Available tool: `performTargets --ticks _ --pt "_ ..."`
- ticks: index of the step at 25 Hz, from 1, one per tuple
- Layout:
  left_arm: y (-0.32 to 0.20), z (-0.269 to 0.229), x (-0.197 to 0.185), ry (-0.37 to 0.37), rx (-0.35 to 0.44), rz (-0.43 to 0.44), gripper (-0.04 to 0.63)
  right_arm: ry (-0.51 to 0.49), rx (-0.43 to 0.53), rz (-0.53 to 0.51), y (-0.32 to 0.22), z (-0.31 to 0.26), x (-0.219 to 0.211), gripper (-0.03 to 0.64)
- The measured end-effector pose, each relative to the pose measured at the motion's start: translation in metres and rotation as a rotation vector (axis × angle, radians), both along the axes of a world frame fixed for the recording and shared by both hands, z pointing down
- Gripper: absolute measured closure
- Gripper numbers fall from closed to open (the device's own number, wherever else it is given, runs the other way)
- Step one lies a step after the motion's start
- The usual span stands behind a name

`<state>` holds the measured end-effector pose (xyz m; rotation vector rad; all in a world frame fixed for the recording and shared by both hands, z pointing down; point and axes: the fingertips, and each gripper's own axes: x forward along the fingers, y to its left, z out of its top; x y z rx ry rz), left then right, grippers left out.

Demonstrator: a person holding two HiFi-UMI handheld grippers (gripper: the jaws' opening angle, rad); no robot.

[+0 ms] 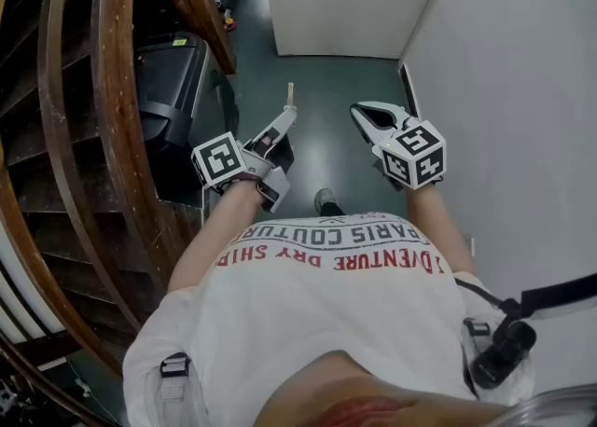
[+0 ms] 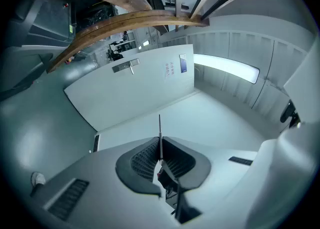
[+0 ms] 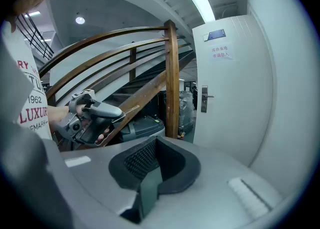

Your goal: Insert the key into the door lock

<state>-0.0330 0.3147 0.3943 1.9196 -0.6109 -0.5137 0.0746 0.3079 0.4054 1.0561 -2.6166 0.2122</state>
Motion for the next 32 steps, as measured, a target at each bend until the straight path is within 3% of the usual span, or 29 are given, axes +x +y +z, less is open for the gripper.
performTargets --ticks 3,10,14,22,26,32 --pt "0.001 0.001 -0.002 -0.026 0.006 -0.005 0.572 0.000 0.000 -0.006 0.003 -0.002 -0.002 0.617" --pt "0.005 -0.005 -0.002 0.024 0.002 0.007 0.572 -0.015 -0.004 -0.015 0.008 -0.005 -0.007 0.615" --pt "0.007 0.003 -0.011 0.013 -0.009 -0.003 0.572 -0.067 -0.009 -0.035 0.013 -0.007 -0.017 0.615" --pt "0.001 0.007 -0.007 0.020 -0.004 0.005 0.572 -0.061 0.003 -0.063 0.009 -0.002 -0.018 0.615" --pt "-0.029 0.015 -0.008 0.031 -0.017 0.014 0.572 -0.042 -0.005 -0.062 -0.021 0.008 -0.020 0.614" --pt "-0.130 0.033 0.005 0.024 -0.053 0.004 0.572 -0.037 -0.015 -0.072 -0.123 0.017 -0.006 0.615"
